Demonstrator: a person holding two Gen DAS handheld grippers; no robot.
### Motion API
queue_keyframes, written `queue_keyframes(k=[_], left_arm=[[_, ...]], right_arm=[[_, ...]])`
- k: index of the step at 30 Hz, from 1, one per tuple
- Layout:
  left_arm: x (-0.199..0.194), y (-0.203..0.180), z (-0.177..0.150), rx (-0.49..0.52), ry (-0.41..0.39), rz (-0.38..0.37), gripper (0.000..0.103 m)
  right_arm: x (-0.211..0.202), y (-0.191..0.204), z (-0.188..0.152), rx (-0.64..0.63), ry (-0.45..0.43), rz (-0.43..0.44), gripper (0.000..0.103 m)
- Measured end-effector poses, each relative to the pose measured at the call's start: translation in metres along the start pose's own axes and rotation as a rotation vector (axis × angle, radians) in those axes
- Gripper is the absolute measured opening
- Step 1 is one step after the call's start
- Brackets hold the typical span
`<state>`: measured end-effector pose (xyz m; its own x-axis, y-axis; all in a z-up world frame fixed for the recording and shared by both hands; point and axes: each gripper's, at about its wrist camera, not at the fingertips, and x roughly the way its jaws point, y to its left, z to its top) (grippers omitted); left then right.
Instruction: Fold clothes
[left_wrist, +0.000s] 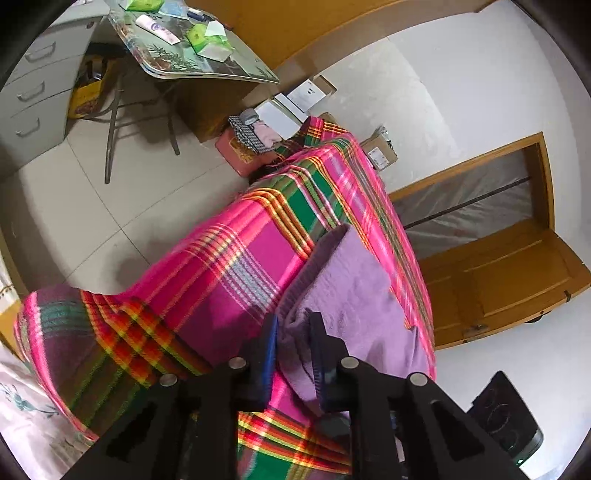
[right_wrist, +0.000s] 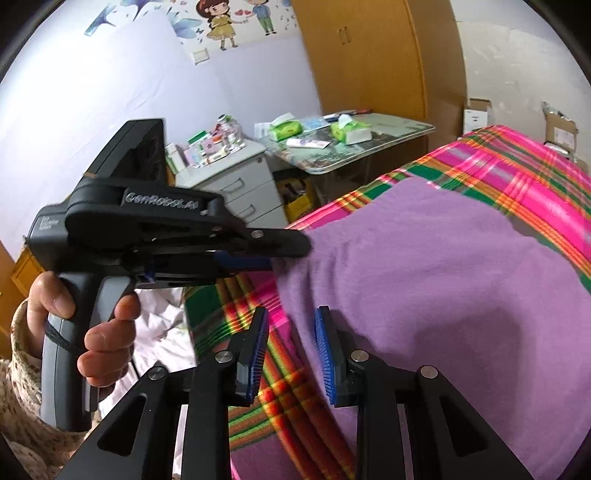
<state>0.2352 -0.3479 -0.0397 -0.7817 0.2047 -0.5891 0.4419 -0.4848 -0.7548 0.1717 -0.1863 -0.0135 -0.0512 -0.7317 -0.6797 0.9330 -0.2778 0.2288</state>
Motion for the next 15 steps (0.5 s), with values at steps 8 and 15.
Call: queue_keyframes(k=[8,15], left_arm=[[0.005,0.004,0.003,-0.011,0.022,-0.007,0.018],[0.004,0.002,0.005,-0.002,0.043,-0.027,0.018]], right_arm=[[0.013,0.031,0.003,-0.219,0.011,-0.183,0.037],[0.038,0.05,0.003,-0.347,0.062,-0.273,0.039]])
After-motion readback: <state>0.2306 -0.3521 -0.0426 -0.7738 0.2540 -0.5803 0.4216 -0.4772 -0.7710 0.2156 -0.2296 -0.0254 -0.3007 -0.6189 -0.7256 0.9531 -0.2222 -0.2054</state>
